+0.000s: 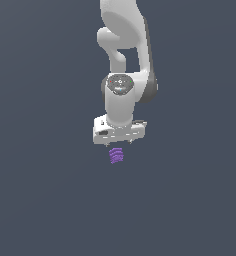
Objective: Pick up the object and move it to a goal position.
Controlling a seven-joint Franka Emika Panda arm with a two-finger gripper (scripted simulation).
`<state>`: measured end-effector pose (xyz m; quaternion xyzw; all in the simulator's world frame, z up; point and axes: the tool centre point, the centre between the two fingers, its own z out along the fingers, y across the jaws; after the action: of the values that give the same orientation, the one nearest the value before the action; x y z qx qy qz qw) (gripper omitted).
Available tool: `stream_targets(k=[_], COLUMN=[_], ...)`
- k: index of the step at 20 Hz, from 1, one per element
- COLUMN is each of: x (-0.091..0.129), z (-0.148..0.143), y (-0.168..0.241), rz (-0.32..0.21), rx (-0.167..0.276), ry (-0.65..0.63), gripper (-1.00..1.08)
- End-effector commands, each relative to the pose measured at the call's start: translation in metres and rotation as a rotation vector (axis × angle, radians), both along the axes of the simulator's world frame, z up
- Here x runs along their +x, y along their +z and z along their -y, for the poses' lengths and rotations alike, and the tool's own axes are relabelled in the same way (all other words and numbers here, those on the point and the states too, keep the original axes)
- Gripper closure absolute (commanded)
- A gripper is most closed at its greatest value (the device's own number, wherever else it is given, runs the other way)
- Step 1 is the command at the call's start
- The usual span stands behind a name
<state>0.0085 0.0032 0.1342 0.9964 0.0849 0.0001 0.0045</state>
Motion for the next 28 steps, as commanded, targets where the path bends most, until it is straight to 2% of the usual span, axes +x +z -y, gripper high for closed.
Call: stream_targets(k=[1,10,17,28], x=[0.001,0.002,0.001,0.001], z=[0.005,0.013,0.013,0.013], y=[-0.015,-0.044,-0.050,-0.094], rz=[-0.001,-0.001,-0.002,-0.001], rx=[0.003,0.009,0.009,0.009], ry=[0.032,0.093,0.092,0.095], gripper=[-0.92,-0.92,-0.92,-0.92])
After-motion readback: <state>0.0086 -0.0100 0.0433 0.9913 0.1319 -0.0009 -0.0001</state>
